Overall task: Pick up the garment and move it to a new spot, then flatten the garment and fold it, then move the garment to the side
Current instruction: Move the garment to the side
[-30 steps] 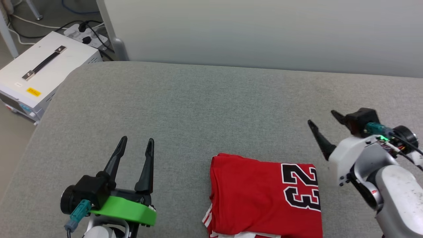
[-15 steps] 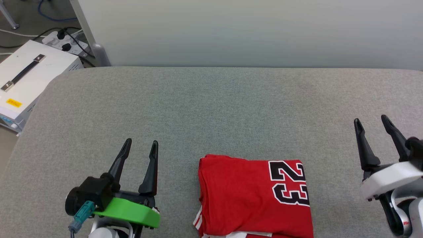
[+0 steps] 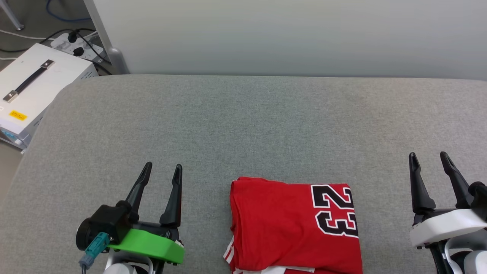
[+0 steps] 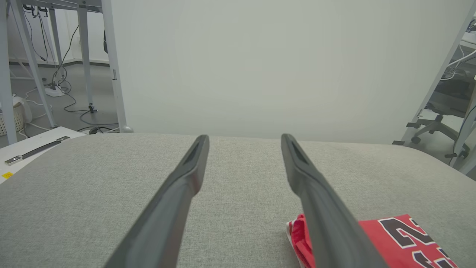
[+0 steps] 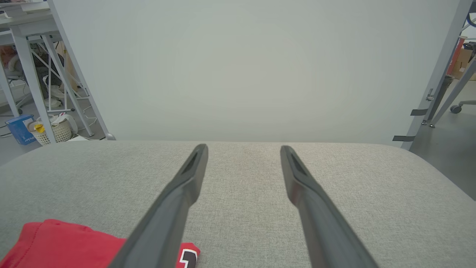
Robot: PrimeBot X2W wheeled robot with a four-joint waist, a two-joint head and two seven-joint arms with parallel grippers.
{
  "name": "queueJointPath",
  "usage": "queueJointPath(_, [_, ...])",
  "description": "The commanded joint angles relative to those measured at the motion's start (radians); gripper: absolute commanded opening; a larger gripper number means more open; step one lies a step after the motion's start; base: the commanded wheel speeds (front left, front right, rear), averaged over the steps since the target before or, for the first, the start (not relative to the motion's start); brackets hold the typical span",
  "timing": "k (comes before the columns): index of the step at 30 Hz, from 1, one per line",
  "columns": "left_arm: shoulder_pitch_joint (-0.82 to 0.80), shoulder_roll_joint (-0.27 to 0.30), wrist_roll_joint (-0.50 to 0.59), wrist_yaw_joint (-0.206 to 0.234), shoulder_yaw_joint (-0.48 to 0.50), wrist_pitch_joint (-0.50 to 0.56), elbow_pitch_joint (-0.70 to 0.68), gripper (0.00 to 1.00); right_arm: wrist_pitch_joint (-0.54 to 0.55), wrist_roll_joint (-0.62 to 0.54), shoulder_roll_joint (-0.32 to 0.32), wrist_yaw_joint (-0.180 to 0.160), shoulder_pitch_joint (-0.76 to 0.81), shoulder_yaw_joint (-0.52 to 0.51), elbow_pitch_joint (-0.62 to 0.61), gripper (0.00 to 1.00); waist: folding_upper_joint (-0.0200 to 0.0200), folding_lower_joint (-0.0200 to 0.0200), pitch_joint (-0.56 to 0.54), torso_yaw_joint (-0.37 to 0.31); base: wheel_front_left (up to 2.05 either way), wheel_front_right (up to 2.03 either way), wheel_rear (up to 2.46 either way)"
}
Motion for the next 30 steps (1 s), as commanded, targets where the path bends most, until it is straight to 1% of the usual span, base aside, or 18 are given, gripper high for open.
queueJointPath(1, [0.004,-0.004,-0.009,-0.003,0.003,-0.006,0.001,1.00,0.006,-0.008,0.004,-0.001,0.007,-0.003,-0.010,1.00,0.0103,0.0000,0.005,0.001,0.00,0.00,0.00])
queueJointPath(8, [-0.005,-0.004,-0.007,-0.003,0.003,-0.006,0.001,1.00,0.049,-0.003,-0.006,-0.001,0.007,0.005,-0.022,1.00,0.0103,0.0000,0.015,0.010,0.00,0.00,0.00])
queueJointPath(11, [-0.008,-0.003,-0.006,-0.003,-0.001,-0.006,0.001,1.00,0.105,0.014,-0.013,-0.001,0.009,0.020,-0.024,1.00,0.0103,0.0000,0.023,0.016,0.00,0.00,0.00])
queueJointPath(15, [-0.020,0.001,-0.005,-0.003,-0.008,-0.006,0.000,1.00,0.243,0.040,-0.048,-0.001,0.004,0.079,-0.033,1.00,0.0103,0.0000,0.040,0.026,0.00,0.00,0.00])
queueJointPath(19, [-0.032,0.002,-0.004,-0.003,-0.010,-0.006,-0.001,1.00,0.448,0.093,-0.057,-0.001,0.000,0.126,-0.047,1.00,0.0103,0.0000,0.066,0.039,0.00,0.00,0.00])
queueJointPath(22, [-0.041,0.001,-0.002,-0.003,-0.017,-0.006,0.001,1.00,0.622,0.145,-0.049,-0.001,0.008,0.157,-0.055,1.00,0.0103,0.0000,0.087,0.053,0.00,0.00,0.00])
queueJointPath(24, [-0.048,-0.001,-0.001,-0.003,-0.025,-0.006,0.003,1.00,0.708,0.150,-0.049,-0.001,0.012,0.163,-0.061,1.00,0.0103,0.0000,0.101,0.065,0.00,0.00,0.00])
queueJointPath(26, [-0.055,-0.002,0.000,-0.003,-0.031,-0.006,0.006,1.00,0.761,0.138,-0.043,-0.001,0.012,0.156,-0.059,1.00,0.0103,0.0000,0.114,0.077,0.00,0.00,0.00])
queueJointPath(30, [-0.071,-0.002,0.000,-0.003,-0.037,-0.006,0.009,1.00,0.832,0.089,-0.013,-0.001,0.010,0.120,-0.037,1.00,0.0103,0.0000,0.138,0.098,0.00,0.00,0.00])
